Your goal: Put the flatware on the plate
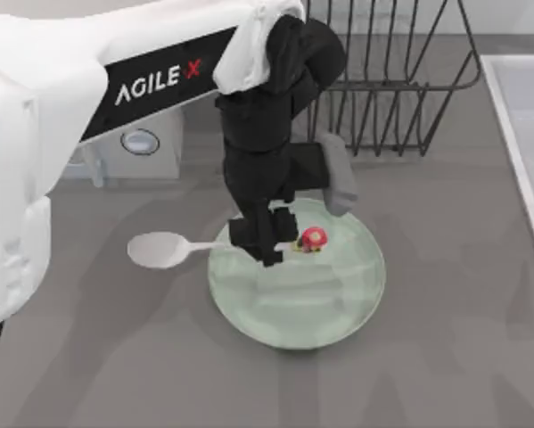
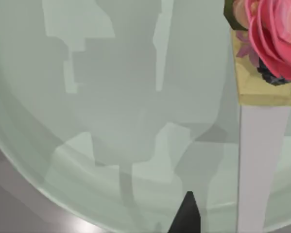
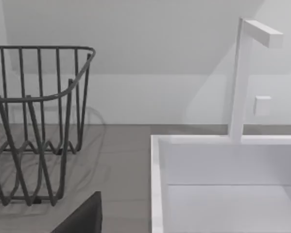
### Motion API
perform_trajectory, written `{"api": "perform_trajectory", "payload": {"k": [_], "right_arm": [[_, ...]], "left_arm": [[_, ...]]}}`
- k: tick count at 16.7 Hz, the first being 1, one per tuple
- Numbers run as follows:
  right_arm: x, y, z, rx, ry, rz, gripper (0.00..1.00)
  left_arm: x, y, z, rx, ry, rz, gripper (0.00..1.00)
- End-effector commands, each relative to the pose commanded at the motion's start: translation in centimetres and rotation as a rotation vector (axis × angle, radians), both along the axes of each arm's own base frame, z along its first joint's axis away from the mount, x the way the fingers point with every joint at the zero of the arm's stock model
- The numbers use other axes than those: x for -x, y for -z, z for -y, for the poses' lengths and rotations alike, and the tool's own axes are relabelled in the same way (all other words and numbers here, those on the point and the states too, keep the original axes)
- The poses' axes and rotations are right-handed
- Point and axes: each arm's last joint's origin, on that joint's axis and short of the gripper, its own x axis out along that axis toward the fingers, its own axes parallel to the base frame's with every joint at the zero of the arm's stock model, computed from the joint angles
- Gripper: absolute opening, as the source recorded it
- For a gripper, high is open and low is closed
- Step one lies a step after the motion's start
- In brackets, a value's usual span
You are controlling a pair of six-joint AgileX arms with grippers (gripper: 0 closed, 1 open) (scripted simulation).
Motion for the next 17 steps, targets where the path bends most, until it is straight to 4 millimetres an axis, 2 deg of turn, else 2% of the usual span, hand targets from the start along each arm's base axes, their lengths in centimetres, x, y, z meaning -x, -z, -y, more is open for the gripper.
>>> {"api": "perform_trajectory", "payload": {"k": [2,3,10,17], "right_arm": [[0.0,0.0,0.0,0.0,0.0,0.0,1.0],[0.0,0.0,0.0,0.0,0.0,0.0,1.0],[0.0,0.0,0.0,0.0,0.0,0.0,1.0],[0.0,0.0,0.0,0.0,0.0,0.0,1.0]], "left_arm": [[0.6,0.1,3.0,0.026,0.065,0.053,0.0],[0.7,0.2,3.7,0.033,0.08,0.067,0.0],[0.7,0.1,3.9,0.038,0.083,0.077,0.0],[-0.2,-1.2,5.2,0.1,0.064,0.225,0.0]]}}
